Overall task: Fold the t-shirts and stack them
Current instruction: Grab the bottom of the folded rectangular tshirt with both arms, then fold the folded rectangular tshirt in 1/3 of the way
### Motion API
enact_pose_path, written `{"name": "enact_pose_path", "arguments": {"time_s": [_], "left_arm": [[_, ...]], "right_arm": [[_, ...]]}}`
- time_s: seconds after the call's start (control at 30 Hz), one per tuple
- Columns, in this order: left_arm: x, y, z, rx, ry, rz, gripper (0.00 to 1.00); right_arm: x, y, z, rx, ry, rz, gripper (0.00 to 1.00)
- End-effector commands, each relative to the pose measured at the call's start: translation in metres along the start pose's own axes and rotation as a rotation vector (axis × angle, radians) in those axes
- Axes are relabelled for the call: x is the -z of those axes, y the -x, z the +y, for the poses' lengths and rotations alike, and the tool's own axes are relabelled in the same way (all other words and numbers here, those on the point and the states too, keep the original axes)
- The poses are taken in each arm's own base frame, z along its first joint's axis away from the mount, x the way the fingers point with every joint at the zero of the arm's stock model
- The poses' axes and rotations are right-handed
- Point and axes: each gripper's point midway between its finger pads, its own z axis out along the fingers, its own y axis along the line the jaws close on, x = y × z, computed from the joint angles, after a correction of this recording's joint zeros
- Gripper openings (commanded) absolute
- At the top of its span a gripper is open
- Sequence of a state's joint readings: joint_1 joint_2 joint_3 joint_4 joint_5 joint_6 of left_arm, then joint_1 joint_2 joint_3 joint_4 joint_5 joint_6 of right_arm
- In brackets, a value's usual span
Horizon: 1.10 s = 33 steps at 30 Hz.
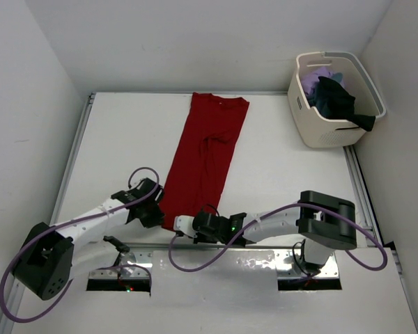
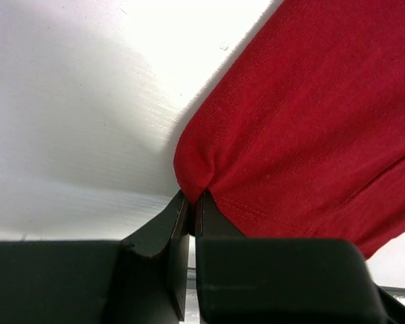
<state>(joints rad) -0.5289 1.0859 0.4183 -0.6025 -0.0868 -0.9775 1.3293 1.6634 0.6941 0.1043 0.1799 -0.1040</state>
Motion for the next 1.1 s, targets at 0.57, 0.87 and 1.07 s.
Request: {"name": "enact_pose_path", "arguments": {"time_s": [0.57,0.87,1.07], "left_arm": [[0.074,0.116,-0.118,-0.067,-0.354,-0.491,0.00],[0.090,0.191,-0.194,-0.086,-0.448,-0.590,0.00],[0.081,0.222,-0.237,-0.121,-0.507,-0.566,0.00]], "right_arm": [[0.036,0.033,-0.117,-0.259,-0.274,-0.174,0.00],[0.049,0.040,-0.202,-0.295,-0.377,-0.151,0.00],[0.048,0.038,-0.252,-0.303,-0.408,-0.117,0.00]]}}
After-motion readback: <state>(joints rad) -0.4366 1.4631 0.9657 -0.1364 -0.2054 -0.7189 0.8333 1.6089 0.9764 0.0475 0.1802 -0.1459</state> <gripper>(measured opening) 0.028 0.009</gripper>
